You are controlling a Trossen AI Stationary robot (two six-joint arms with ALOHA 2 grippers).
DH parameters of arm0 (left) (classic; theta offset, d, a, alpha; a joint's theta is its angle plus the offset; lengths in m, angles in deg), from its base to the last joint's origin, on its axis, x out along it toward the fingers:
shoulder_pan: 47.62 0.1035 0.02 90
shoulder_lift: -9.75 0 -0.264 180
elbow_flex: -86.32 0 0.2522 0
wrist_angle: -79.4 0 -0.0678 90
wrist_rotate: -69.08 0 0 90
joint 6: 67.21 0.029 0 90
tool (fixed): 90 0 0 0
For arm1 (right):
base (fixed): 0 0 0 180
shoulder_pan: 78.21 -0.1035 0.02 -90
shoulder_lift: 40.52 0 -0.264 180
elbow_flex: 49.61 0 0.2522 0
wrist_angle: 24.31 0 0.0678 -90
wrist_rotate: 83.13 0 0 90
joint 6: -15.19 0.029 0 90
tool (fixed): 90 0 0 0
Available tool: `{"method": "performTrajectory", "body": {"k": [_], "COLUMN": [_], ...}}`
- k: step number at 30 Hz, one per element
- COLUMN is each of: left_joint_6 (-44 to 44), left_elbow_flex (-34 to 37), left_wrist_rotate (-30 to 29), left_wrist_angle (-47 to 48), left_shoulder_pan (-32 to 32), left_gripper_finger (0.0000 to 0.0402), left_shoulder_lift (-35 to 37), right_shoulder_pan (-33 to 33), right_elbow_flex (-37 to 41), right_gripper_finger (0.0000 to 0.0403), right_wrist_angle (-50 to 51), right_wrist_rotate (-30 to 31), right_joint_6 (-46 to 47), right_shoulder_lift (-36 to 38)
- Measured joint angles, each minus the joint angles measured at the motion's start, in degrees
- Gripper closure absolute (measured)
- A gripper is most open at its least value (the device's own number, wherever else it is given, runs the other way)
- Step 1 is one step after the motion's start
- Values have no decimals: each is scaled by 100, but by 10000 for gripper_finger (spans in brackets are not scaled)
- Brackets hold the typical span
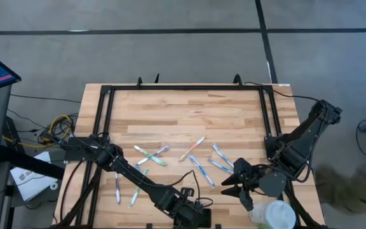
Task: Pick & Place toothbrushing station
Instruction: Put the right blue mouthwash into the black mesh organizer
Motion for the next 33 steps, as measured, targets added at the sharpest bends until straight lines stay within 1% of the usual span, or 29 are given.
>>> {"method": "performTrajectory", "body": {"k": [18, 22, 28, 33], "left_joint_6": [17, 0, -142, -148], "left_elbow_flex": [6, 113, 257, 262], "left_wrist_rotate": [211, 241, 451, 381], "left_wrist_angle": [-31, -137, -226, -243], "left_shoulder_pan": [7, 7, 10, 7], "left_gripper_finger": [301, 301, 300, 300], "left_shoulder_lift": [0, 0, 22, 18], "right_shoulder_pan": [31, 28, 28, 28], "right_elbow_flex": [0, 0, 0, 0], "right_gripper_finger": [242, 242, 242, 242], "right_wrist_angle": [0, 0, 0, 0], "right_wrist_rotate": [0, 0, 0, 0], "right_joint_6": [-13, -13, -12, -9], "right_shoulder_lift": [0, 0, 0, 0]}}
